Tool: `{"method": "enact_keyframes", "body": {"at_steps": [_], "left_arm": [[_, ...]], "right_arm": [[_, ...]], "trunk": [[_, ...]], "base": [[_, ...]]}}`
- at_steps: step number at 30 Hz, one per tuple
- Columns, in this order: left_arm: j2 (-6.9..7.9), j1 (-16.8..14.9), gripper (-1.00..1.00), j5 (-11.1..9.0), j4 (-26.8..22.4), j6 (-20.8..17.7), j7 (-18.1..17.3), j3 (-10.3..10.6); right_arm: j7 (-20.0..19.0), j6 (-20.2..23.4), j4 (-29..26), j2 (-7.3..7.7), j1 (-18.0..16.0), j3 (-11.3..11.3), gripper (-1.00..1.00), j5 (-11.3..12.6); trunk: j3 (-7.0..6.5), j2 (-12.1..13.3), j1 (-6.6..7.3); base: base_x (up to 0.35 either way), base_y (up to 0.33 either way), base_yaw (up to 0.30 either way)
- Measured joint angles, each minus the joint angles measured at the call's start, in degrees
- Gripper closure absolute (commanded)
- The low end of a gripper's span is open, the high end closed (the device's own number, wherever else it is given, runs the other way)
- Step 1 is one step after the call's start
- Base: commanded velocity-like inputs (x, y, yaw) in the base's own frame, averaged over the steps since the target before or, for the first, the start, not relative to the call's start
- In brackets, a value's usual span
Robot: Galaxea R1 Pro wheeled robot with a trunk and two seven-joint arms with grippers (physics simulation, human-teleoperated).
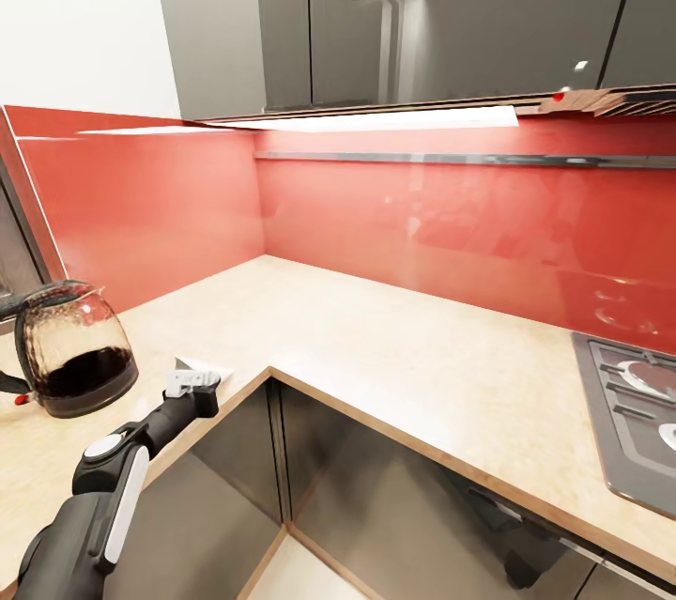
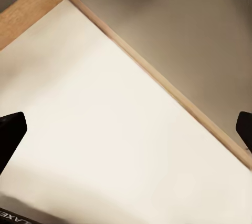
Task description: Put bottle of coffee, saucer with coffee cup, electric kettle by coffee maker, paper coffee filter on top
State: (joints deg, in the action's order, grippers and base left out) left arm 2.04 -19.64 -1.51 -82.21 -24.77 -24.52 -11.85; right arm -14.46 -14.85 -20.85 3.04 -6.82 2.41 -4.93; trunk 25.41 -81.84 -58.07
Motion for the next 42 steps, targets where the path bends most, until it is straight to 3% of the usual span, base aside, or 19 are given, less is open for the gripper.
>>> {"method": "enact_keyframes", "body": {"at_steps": [34,42], "left_arm": [[0.0,0.0,1.0,0.05,-0.19,0.08,0.02,-0.01],[0.0,0.01,1.0,-0.03,-0.35,0.11,0.02,-0.01]], "right_arm": [[-0.19,0.15,0.0,0.0,0.0,0.09,-1.0,-0.07],[-0.18,0.09,0.01,0.0,0.0,0.18,-1.0,-0.22]], "trunk": [[-0.18,0.4,0.22],[-0.18,0.4,0.22]], "base": [[-0.002,0.0,0.0],[-0.033,-0.01,0.171]]}}
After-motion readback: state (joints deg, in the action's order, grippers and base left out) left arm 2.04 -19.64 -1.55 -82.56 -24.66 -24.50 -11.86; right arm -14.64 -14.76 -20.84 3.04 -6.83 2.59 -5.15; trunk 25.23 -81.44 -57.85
